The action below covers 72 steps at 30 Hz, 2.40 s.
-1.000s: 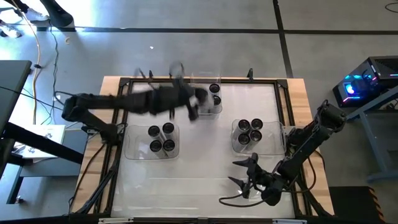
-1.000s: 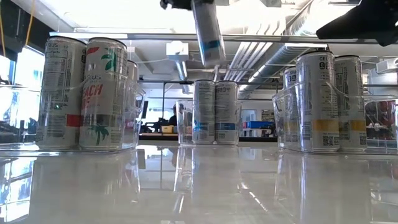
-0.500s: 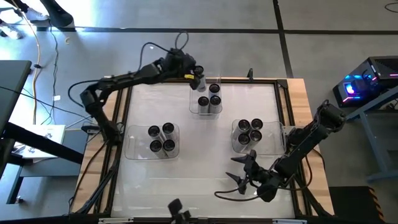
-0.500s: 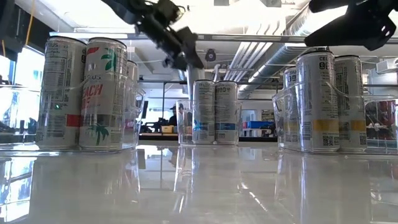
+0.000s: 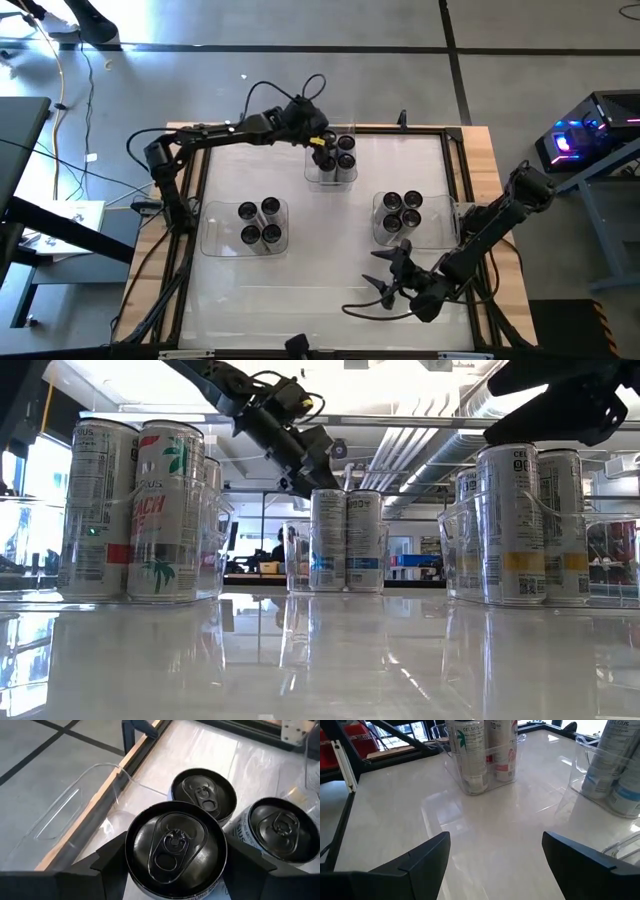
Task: Sort soda cans
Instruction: Put the white-blue soda can into the top middle transparent bin, then move the bottom left transparent bin to the top left of the table
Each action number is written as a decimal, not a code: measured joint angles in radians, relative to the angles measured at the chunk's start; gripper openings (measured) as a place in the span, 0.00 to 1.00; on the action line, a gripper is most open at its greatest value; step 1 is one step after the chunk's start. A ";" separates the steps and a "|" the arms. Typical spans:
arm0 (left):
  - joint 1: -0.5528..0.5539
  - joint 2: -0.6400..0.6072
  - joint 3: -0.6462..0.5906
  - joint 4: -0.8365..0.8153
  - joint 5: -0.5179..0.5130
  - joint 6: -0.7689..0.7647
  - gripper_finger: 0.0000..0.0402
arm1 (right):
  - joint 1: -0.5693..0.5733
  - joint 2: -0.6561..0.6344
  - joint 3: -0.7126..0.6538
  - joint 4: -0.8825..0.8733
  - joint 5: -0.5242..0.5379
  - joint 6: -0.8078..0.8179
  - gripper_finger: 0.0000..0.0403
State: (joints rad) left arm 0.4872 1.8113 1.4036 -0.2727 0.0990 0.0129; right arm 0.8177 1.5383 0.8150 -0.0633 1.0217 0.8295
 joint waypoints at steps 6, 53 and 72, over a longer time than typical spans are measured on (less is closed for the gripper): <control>-0.001 -0.006 0.002 -0.037 0.011 -0.027 0.76 | -0.012 0.000 0.000 -0.001 -0.009 0.000 0.77; -1.520 -0.120 0.000 -1.209 -0.407 -1.747 0.98 | -0.473 0.138 0.102 0.431 -0.936 -0.830 0.77; -1.517 -0.181 -0.503 -1.028 -0.402 -1.816 0.14 | -0.491 0.138 0.102 0.395 -0.936 -0.771 0.77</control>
State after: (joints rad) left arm -1.0297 1.6303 0.9007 -1.3010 -0.3031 -1.8030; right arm 0.3268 1.6768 0.9173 0.3316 0.0856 0.0588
